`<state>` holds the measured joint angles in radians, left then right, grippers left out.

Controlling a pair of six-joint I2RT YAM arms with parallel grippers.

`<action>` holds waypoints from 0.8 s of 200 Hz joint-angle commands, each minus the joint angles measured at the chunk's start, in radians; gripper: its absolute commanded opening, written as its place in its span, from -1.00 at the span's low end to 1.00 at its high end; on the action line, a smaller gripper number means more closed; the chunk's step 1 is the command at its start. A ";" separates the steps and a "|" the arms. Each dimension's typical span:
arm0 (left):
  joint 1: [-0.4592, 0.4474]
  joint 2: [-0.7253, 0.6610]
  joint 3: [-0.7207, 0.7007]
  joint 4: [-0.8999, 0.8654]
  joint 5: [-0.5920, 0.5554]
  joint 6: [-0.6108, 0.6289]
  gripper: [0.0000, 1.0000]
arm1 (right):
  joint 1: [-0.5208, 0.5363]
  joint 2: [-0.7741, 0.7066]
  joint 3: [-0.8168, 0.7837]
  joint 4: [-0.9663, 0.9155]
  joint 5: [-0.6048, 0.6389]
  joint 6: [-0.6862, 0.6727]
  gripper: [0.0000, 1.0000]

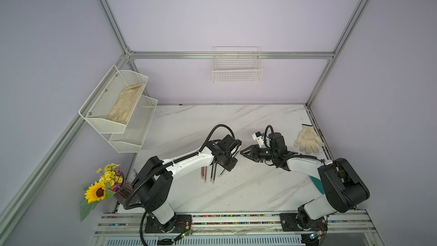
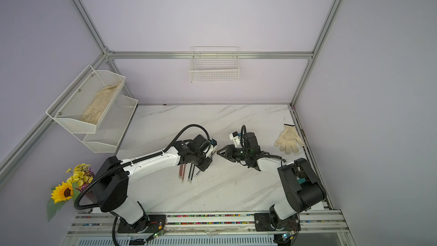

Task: Remove the protective cover of the pencils
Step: Remove the protective sleeve from the pencil.

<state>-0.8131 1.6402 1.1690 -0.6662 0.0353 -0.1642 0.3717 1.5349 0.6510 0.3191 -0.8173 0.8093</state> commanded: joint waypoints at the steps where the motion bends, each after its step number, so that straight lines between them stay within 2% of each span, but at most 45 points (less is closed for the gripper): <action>1: -0.001 -0.018 0.087 0.021 0.034 0.006 -1.00 | 0.006 -0.028 -0.005 0.116 -0.011 0.063 -0.20; 70: -0.001 -0.028 0.090 0.022 0.042 -0.005 -1.00 | 0.008 -0.012 0.007 0.133 0.023 0.089 -0.37; 160: -0.001 -0.056 0.087 0.018 0.044 -0.003 -1.00 | 0.019 0.017 0.019 0.138 0.032 0.087 -0.40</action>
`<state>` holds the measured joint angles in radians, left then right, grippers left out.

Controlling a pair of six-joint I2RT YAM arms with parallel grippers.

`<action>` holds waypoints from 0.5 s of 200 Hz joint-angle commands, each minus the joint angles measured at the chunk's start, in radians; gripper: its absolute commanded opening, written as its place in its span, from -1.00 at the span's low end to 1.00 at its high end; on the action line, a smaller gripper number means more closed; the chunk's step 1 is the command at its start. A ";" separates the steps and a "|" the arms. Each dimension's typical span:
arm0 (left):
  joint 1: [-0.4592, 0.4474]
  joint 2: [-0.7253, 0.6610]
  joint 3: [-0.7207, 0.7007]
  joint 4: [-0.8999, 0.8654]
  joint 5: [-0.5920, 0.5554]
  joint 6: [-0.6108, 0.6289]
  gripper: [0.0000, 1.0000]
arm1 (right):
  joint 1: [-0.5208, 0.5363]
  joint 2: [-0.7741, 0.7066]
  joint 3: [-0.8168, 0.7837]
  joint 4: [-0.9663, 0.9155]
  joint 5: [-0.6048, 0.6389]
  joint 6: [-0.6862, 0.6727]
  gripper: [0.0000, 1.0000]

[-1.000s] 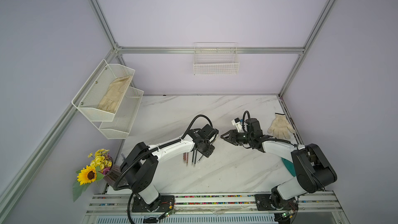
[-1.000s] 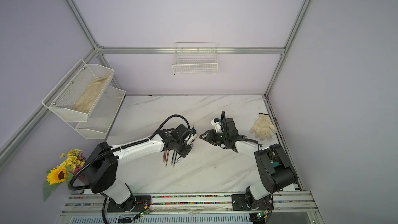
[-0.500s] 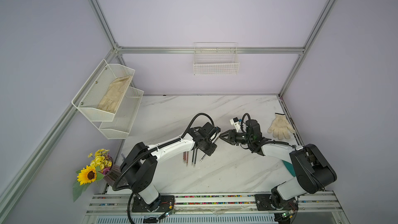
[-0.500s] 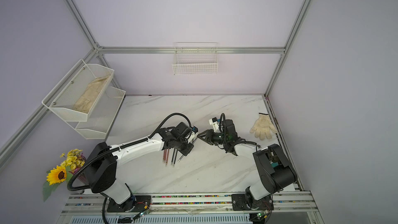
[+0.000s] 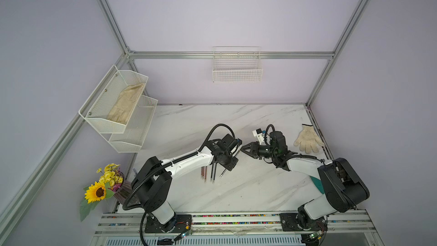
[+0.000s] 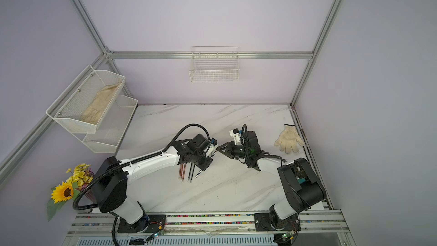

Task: Remove the protective cover of the pencils
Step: Remove the protective sleeve from the pencil.

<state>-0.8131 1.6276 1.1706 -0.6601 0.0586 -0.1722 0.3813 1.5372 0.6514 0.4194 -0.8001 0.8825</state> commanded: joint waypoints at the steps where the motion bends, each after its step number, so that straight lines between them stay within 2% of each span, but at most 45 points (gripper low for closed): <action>1: -0.001 -0.043 0.086 0.011 0.021 0.005 -1.00 | 0.011 0.016 0.018 0.038 0.015 0.013 -0.40; 100: -0.001 -0.055 0.079 0.015 0.035 0.004 -1.00 | 0.013 0.021 0.027 0.054 0.029 0.030 -0.66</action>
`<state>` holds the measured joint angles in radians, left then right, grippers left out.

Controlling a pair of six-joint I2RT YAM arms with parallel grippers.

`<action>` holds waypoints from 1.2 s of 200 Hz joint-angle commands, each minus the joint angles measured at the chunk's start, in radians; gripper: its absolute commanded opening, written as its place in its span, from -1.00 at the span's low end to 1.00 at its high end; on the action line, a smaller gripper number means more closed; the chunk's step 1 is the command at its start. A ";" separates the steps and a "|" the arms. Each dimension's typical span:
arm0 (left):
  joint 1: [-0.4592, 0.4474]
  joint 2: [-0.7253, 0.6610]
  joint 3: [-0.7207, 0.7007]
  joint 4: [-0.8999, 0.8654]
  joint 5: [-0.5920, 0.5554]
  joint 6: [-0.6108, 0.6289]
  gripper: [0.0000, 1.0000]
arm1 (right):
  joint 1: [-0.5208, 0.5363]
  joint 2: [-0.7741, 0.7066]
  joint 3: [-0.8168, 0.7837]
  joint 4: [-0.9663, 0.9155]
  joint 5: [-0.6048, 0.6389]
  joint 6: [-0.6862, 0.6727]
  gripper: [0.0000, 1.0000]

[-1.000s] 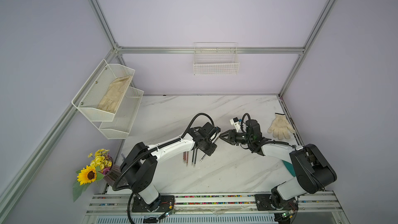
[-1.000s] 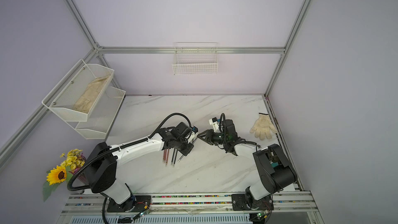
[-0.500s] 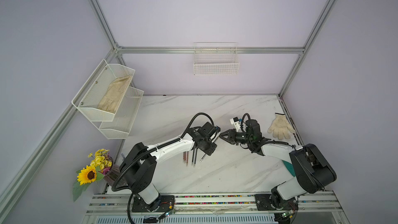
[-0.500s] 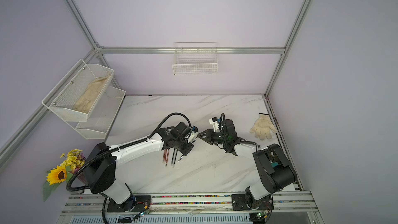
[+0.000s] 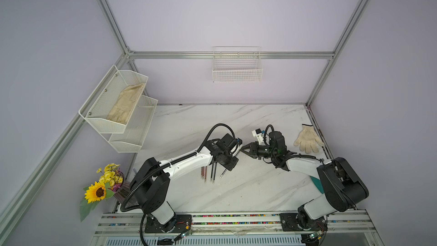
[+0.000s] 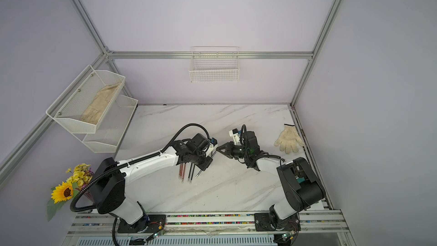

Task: Remove the protective cover of the pencils
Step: Remove the protective sleeve from the pencil.

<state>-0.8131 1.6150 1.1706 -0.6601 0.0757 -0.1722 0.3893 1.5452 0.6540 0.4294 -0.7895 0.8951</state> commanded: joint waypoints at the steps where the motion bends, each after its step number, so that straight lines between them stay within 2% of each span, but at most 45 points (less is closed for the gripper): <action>1: -0.001 -0.043 0.079 0.015 0.018 0.004 -1.00 | 0.005 0.013 0.025 0.045 0.018 0.017 -0.66; 33: -0.001 -0.046 0.077 0.013 0.019 0.004 -1.00 | 0.007 0.009 0.022 0.042 0.024 0.016 -0.82; 126: -0.001 -0.054 0.055 0.013 0.006 0.004 -1.00 | 0.004 -0.015 0.030 0.010 0.063 0.011 -0.86; 240: -0.001 -0.089 0.001 0.037 0.027 -0.007 -1.00 | -0.059 -0.032 0.072 -0.039 0.107 0.019 -0.95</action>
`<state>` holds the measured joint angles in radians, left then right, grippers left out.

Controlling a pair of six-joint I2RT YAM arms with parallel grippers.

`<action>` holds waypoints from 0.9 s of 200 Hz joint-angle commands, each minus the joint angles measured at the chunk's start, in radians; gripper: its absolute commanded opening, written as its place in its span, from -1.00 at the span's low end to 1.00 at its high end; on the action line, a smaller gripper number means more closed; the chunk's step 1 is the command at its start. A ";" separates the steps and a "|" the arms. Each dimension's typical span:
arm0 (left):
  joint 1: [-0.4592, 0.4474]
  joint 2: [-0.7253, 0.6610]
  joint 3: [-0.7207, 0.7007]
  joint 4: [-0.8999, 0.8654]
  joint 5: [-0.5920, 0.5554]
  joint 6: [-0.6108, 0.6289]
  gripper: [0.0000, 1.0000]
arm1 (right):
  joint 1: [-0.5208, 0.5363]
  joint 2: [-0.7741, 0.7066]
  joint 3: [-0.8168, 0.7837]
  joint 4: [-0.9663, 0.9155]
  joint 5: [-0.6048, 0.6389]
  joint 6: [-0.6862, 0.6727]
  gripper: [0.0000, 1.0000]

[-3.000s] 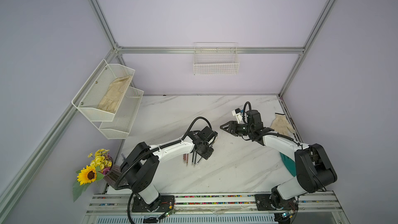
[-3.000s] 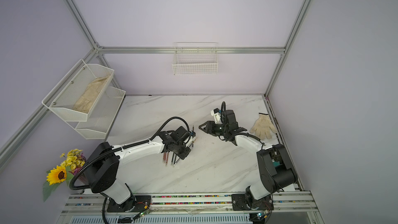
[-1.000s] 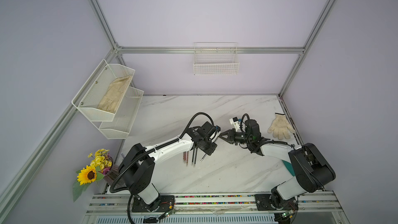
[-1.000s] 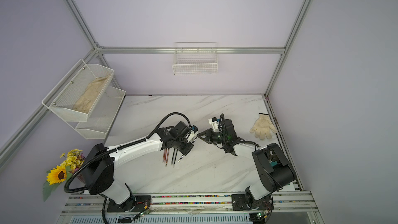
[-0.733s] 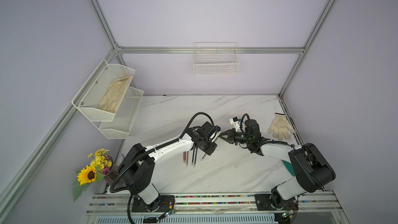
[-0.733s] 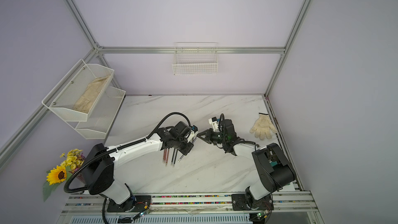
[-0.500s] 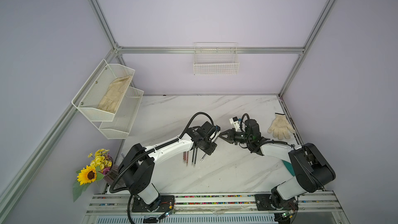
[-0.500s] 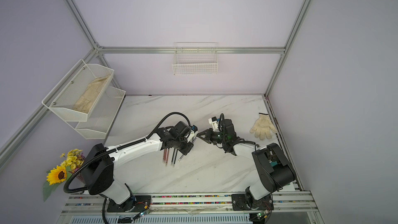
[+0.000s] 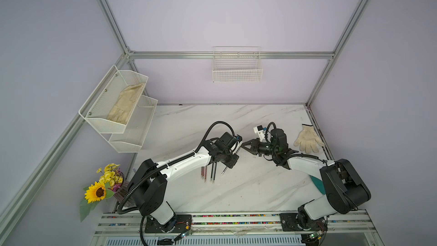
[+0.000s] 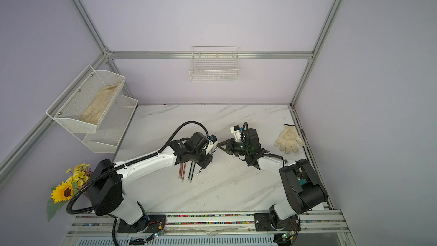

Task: Remove the protective cover of the pencils
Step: Remove the protective sleeve from the pencil, then place the pencil at the center of the board, then place the protective sleeve at the center of the board.

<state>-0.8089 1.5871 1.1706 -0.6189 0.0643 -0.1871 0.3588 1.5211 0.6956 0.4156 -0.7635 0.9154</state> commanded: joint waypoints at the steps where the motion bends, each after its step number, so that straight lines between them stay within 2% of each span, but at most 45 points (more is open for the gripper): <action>1: -0.006 -0.062 0.001 -0.004 0.038 0.008 -1.00 | -0.029 -0.008 0.032 -0.026 0.081 -0.002 -0.95; 64: -0.006 -0.072 -0.010 -0.005 0.029 0.008 -1.00 | -0.050 -0.017 0.076 -0.104 0.111 -0.047 -0.95; 117: -0.006 -0.067 -0.018 -0.006 -0.009 -0.019 -1.00 | -0.060 0.033 0.231 -0.464 0.321 -0.257 -0.94; 136: -0.004 -0.063 -0.021 -0.004 -0.039 -0.021 -1.00 | -0.079 0.058 0.261 -0.549 0.410 -0.275 -0.94; 157: 0.007 -0.044 -0.022 -0.007 -0.070 -0.082 -1.00 | -0.100 0.095 0.284 -0.616 0.493 -0.276 -0.95; 180: 0.025 -0.010 -0.021 -0.016 -0.087 -0.124 -1.00 | -0.136 0.146 0.293 -0.649 0.528 -0.259 -1.00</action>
<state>-0.8047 1.5475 1.1694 -0.6422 0.0158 -0.2504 0.2565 1.6180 0.9676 -0.1131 -0.3416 0.6678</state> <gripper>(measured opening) 0.068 0.120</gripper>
